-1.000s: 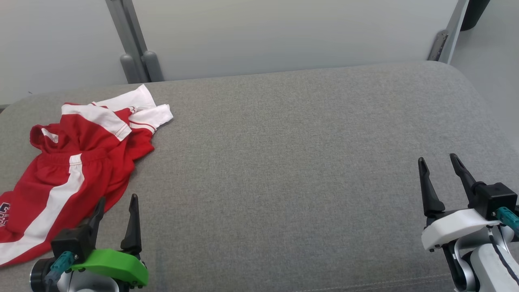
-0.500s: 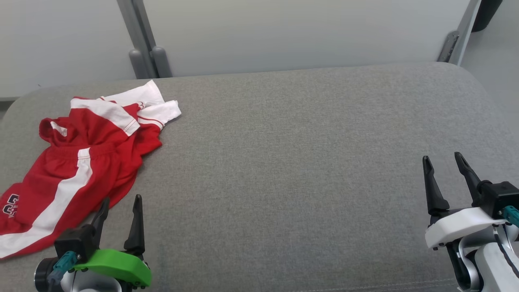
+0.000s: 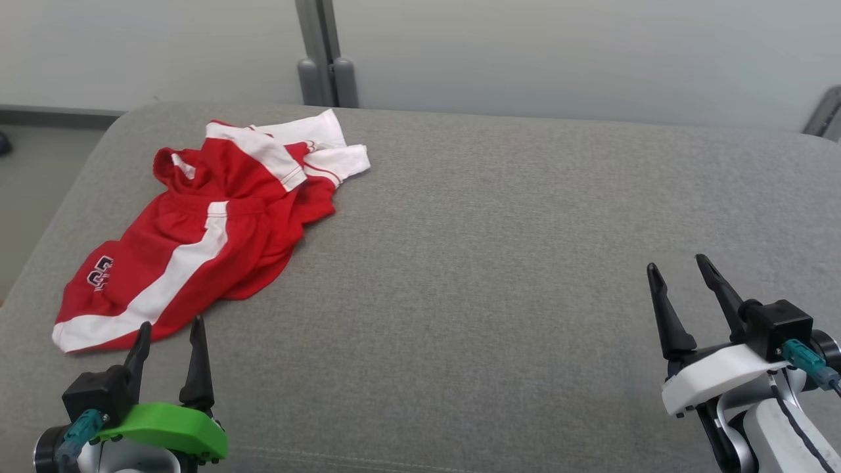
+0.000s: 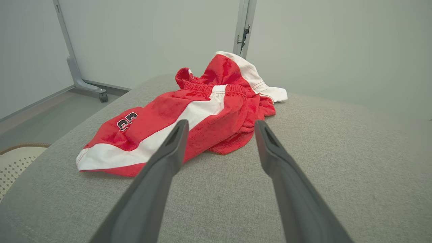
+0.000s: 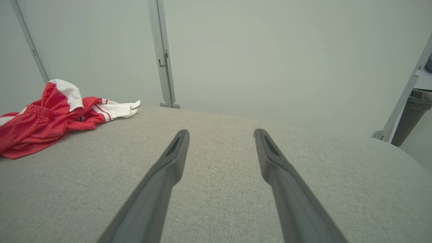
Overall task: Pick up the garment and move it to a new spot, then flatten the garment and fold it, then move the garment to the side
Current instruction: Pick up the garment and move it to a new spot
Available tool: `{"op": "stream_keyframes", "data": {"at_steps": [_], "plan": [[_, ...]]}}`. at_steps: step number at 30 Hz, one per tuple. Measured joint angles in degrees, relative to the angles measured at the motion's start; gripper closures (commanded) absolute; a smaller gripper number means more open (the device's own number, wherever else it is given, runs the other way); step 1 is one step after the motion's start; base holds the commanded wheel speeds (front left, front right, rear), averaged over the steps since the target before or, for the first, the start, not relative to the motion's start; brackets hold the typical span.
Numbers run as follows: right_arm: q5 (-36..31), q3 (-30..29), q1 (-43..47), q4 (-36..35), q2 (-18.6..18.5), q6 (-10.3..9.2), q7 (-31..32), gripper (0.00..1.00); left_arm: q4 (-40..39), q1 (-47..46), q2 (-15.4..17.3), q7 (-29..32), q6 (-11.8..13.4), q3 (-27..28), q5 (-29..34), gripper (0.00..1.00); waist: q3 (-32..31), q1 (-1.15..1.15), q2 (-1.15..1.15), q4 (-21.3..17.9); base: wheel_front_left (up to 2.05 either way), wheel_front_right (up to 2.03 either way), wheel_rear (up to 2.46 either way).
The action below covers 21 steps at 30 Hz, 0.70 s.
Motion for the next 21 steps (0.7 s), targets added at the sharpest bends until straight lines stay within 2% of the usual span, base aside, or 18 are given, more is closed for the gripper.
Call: {"op": "stream_keyframes", "data": {"at_steps": [13,17,21], "plan": [[-0.91,0.62,-0.07,1.21,1.38,1.01,0.0,0.0,0.4,0.57,0.15,0.0,-0.33,1.45,0.02,0.0,-0.46,0.0,0.0,10.68,0.0,0.0,0.0],[-1.09,1.16,-0.12,1.6,2.09,1.16,0.0,0.0,0.37,1.12,0.52,0.0,-0.33,2.49,0.02,0.0,-0.71,0.0,0.0,12.34,0.0,0.0,0.0],[-1.38,1.59,-0.2,2.01,2.27,1.69,0.0,0.0,0.21,1.58,0.51,-0.01,-0.33,3.72,0.0,0.0,-0.84,0.0,0.0,12.14,0.0,0.0,0.0]]}}
